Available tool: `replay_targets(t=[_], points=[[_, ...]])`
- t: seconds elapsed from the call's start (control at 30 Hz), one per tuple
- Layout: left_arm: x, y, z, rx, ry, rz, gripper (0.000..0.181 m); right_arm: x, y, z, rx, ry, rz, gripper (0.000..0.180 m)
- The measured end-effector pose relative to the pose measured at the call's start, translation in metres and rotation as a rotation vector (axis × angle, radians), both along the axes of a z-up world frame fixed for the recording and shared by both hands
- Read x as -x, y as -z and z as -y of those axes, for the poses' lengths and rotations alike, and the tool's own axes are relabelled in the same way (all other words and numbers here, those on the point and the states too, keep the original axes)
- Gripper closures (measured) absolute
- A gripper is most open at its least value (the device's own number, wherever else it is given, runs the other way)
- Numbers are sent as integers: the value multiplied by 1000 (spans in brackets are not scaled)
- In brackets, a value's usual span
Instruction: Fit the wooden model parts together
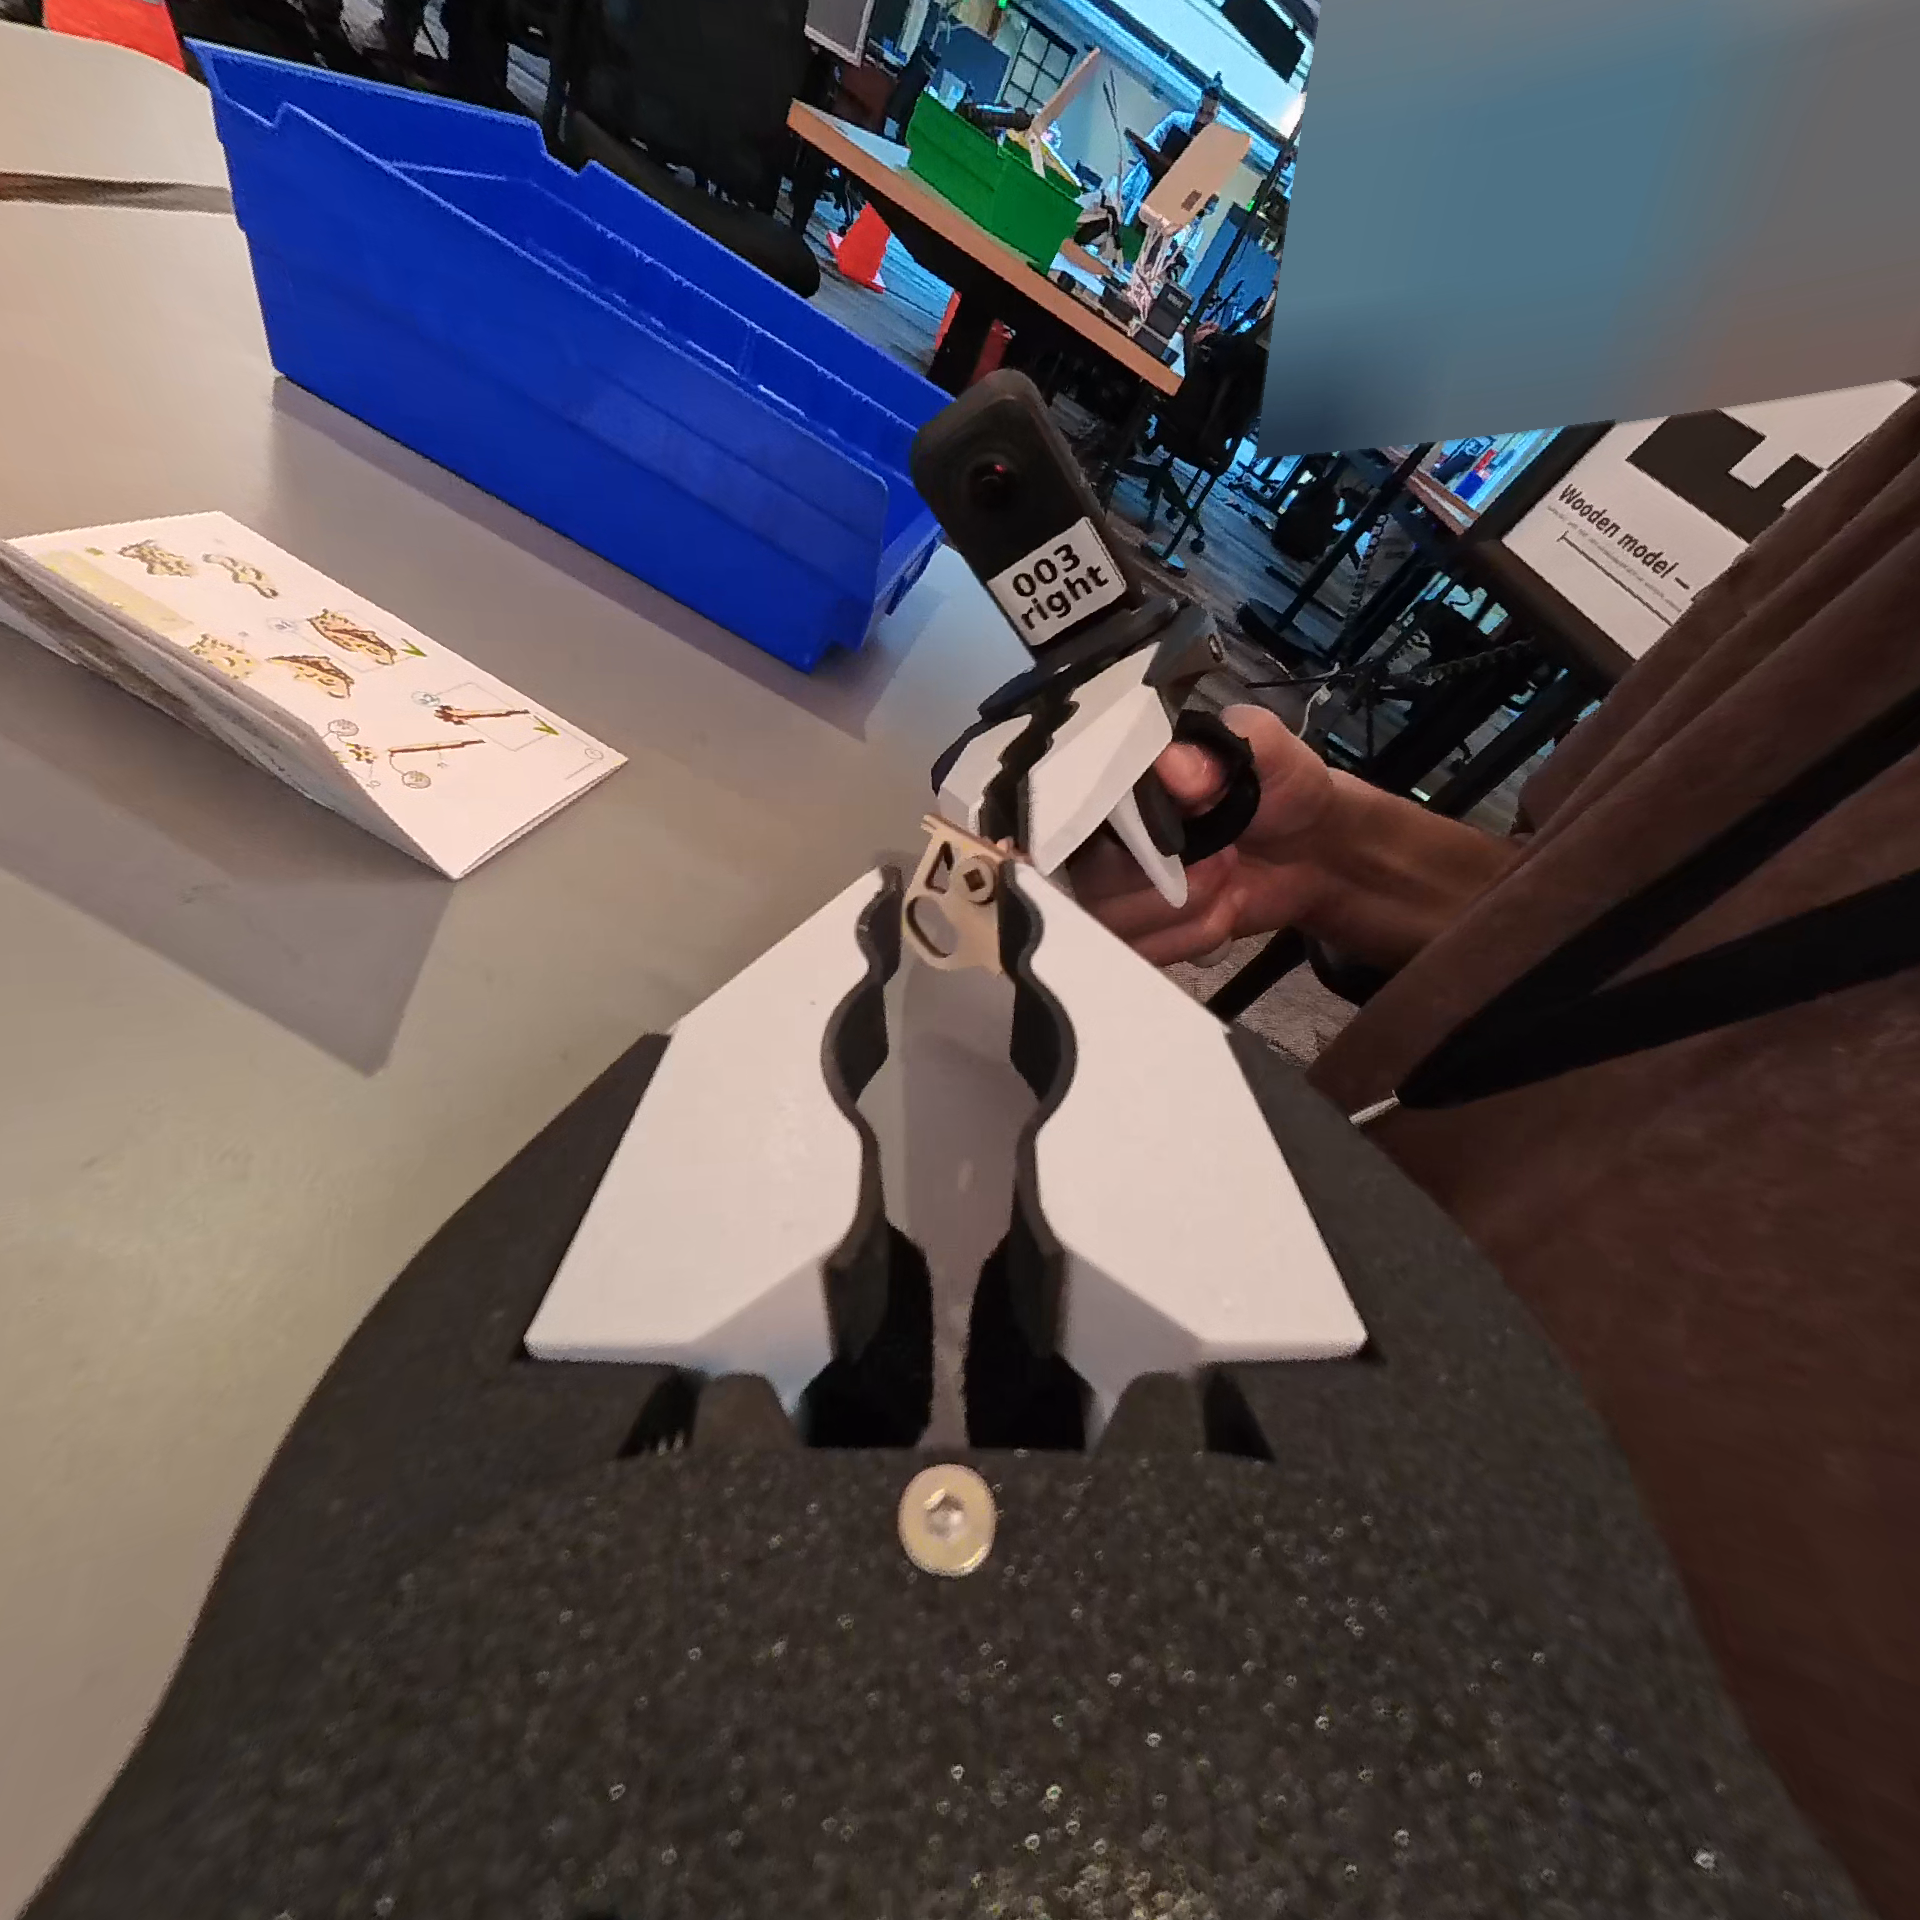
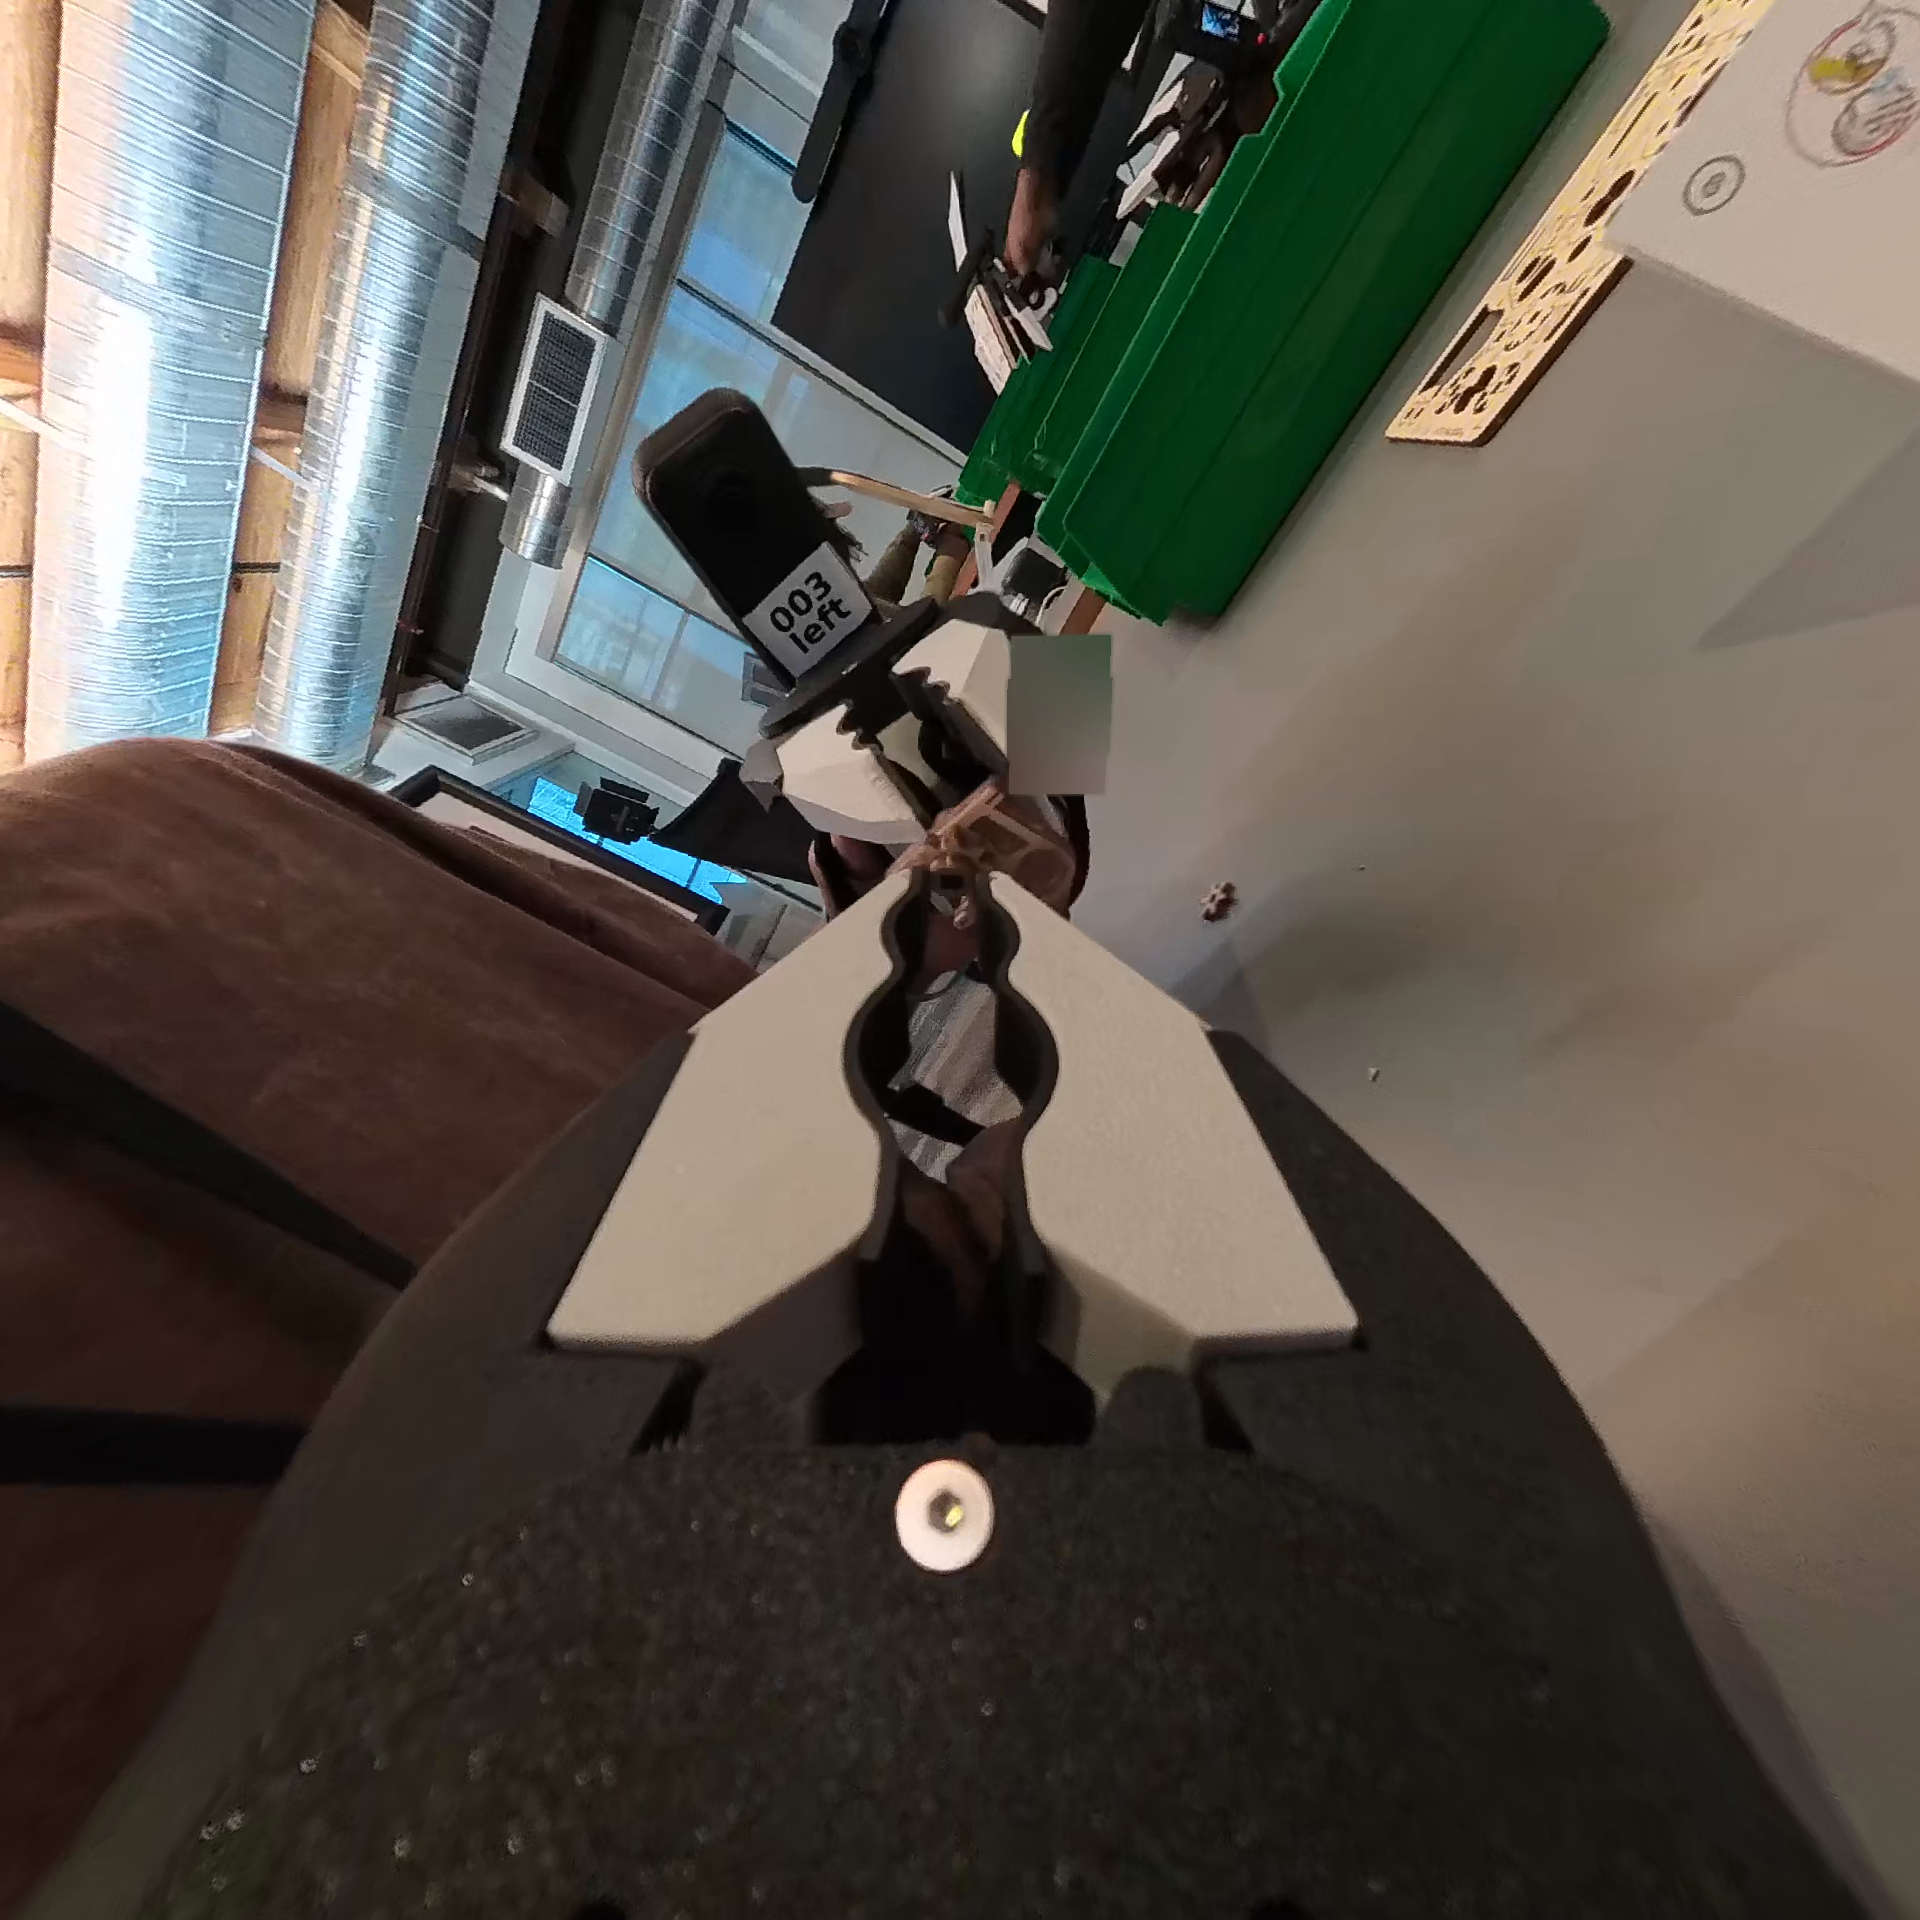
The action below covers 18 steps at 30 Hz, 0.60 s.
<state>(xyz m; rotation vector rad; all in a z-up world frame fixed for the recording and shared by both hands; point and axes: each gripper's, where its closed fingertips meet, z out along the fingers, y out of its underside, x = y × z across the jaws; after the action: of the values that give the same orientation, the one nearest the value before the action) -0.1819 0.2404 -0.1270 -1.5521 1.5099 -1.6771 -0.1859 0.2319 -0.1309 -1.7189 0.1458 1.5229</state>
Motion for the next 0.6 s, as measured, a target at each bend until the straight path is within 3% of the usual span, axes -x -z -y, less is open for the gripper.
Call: replay_targets(t=[0.6], points=[[15, -13, 11, 105, 55, 32, 181, 15, -8, 5, -77, -47, 66, 172]])
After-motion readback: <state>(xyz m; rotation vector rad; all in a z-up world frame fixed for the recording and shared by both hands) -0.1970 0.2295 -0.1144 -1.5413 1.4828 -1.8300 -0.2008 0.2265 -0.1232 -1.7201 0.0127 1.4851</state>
